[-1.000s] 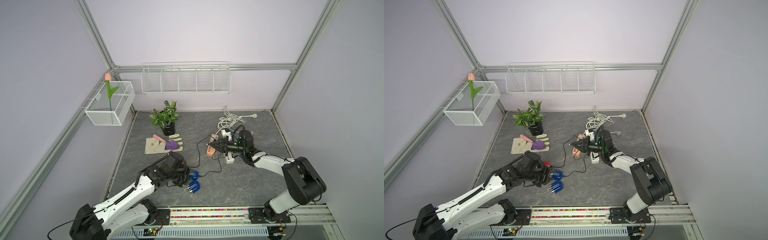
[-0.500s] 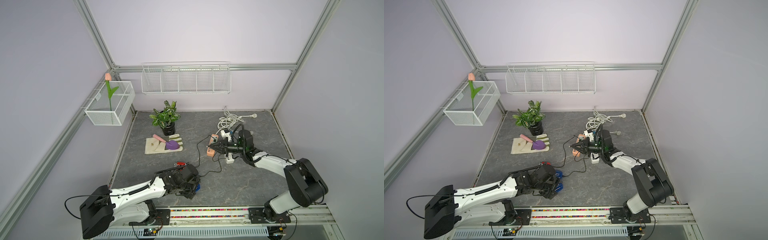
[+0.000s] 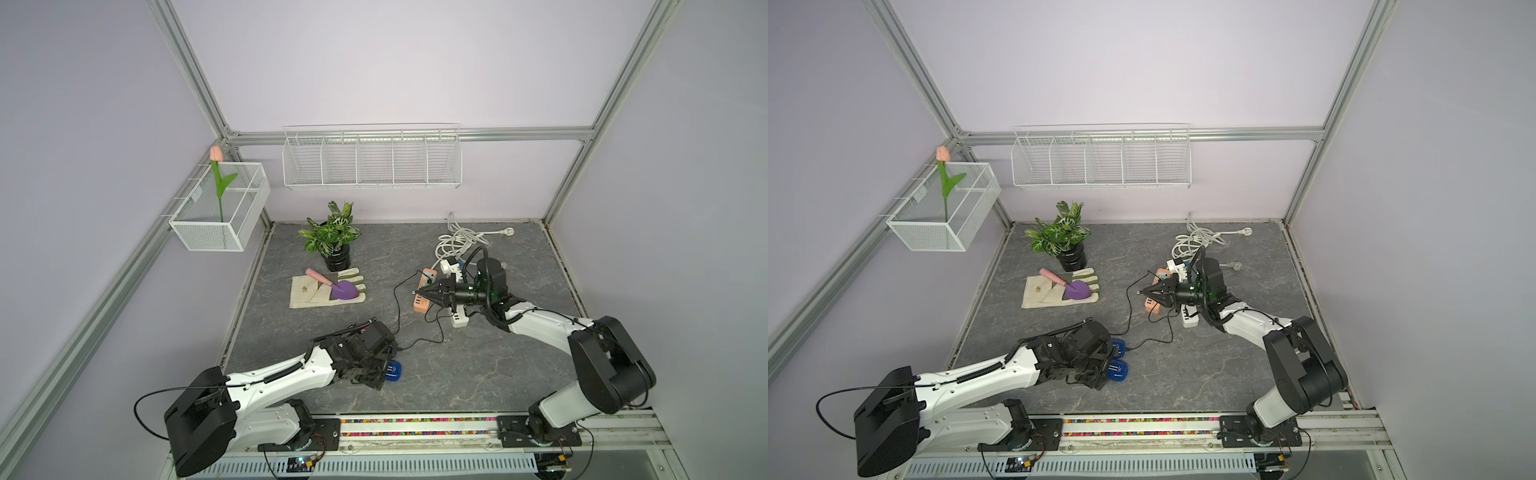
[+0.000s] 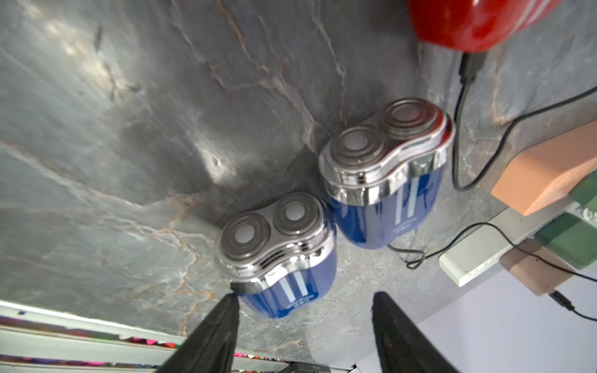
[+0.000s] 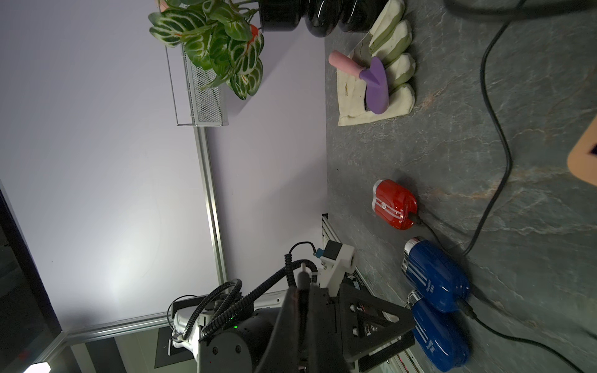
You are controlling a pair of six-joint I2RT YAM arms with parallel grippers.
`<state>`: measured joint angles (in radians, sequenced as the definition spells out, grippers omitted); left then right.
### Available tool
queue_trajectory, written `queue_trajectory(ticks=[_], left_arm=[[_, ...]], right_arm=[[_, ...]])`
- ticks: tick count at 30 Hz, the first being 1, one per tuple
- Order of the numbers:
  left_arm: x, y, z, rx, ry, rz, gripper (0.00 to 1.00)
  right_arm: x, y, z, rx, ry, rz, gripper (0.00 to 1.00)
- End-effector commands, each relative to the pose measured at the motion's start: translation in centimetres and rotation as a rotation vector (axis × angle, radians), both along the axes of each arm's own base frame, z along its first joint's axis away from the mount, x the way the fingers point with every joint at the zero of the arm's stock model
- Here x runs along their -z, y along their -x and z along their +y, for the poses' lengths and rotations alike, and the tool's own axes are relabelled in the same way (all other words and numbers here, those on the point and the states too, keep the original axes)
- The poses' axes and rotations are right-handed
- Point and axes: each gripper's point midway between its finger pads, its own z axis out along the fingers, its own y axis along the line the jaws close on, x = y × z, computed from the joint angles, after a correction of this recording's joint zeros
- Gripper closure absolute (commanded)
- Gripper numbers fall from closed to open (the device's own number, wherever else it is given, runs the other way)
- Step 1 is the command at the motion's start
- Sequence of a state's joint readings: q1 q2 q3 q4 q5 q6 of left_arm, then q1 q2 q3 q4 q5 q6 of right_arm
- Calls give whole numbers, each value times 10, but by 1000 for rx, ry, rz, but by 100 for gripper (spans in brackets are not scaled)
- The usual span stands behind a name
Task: Charge the electric shaver
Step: Pick up the electric shaver from the center of the board.
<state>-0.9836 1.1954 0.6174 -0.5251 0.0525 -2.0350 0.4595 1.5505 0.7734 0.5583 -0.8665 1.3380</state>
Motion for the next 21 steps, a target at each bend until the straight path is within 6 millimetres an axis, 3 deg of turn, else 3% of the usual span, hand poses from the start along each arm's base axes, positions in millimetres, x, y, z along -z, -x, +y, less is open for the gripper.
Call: queue_trajectory(ticks=[1, 6, 12, 17, 21], left_arm=[[0, -3, 0, -653, 122, 304, 33], [7, 8, -3, -627, 86, 375, 37], [18, -1, -3, -629, 83, 326, 27], [23, 14, -3, -569, 8, 400, 31], [32, 14, -6, -566, -13, 416, 31]], right_arm=[[-6, -6, 2, -6, -18, -9, 93], [-4, -9, 1, 7, -24, 1, 93], [-3, -12, 0, 14, -29, 5, 93], [-3, -13, 0, 17, -34, 7, 93], [-4, -14, 0, 23, -40, 6, 93]])
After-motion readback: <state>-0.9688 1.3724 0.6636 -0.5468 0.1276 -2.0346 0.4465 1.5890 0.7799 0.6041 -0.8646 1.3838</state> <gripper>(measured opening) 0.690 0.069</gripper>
